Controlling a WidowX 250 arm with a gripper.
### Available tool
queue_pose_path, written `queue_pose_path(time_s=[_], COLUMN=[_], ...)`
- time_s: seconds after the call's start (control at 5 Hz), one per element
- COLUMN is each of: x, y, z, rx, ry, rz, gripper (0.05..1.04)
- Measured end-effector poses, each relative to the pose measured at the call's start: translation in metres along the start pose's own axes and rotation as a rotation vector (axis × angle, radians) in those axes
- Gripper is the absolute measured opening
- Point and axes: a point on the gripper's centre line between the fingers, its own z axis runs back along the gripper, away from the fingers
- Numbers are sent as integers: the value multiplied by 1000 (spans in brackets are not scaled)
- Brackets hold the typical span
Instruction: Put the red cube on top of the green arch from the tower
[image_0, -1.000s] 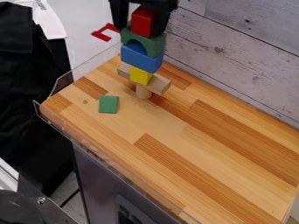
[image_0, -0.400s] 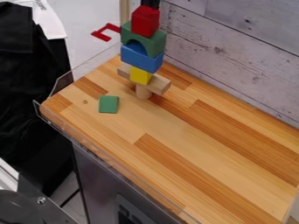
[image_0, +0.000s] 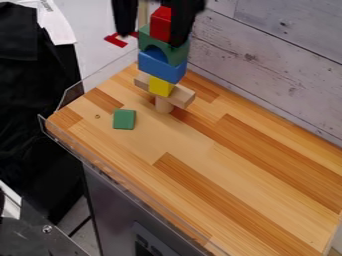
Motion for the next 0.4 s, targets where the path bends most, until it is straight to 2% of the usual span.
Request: queue_pose_path(time_s=[0.2,0.4], x=[-9,-8], y=[1,7], z=[-19,-35], rx=[-33,-36], ry=[20,1], rz=[16,67], gripper=[999,999])
